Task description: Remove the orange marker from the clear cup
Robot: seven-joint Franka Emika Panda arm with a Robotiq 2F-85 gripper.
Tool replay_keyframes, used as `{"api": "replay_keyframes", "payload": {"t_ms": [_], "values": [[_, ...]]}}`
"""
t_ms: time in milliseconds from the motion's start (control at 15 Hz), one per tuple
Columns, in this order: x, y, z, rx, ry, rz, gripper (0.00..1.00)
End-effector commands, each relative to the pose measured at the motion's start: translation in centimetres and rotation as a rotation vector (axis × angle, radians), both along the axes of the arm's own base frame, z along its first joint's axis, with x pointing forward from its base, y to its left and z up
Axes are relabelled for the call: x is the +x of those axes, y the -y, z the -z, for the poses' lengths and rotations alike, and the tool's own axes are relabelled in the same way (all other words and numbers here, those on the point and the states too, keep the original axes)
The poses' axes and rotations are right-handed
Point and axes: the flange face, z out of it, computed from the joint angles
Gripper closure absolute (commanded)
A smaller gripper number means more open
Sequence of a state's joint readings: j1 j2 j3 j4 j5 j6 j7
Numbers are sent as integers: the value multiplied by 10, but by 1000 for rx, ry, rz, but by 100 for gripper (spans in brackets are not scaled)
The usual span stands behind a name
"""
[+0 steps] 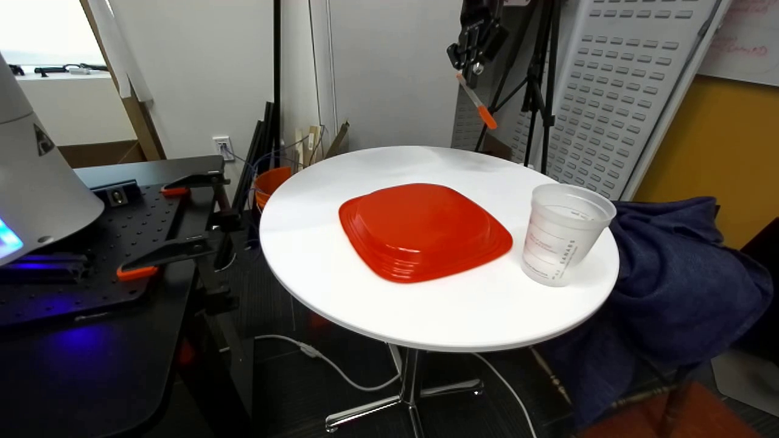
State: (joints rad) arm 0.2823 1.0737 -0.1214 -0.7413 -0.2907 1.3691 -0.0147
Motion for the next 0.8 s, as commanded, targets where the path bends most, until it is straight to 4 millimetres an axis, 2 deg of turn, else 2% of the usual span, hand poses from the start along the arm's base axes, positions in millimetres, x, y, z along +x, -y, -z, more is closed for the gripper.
{"api": "replay_keyframes", "payload": {"t_ms": [0, 67, 600, 733], "values": [[-3, 0, 10, 22, 0, 36, 62], [-3, 0, 12, 24, -3, 38, 61], [-4, 6, 16, 33, -6, 61, 1], [-4, 8, 14, 34, -8, 66, 0]]}}
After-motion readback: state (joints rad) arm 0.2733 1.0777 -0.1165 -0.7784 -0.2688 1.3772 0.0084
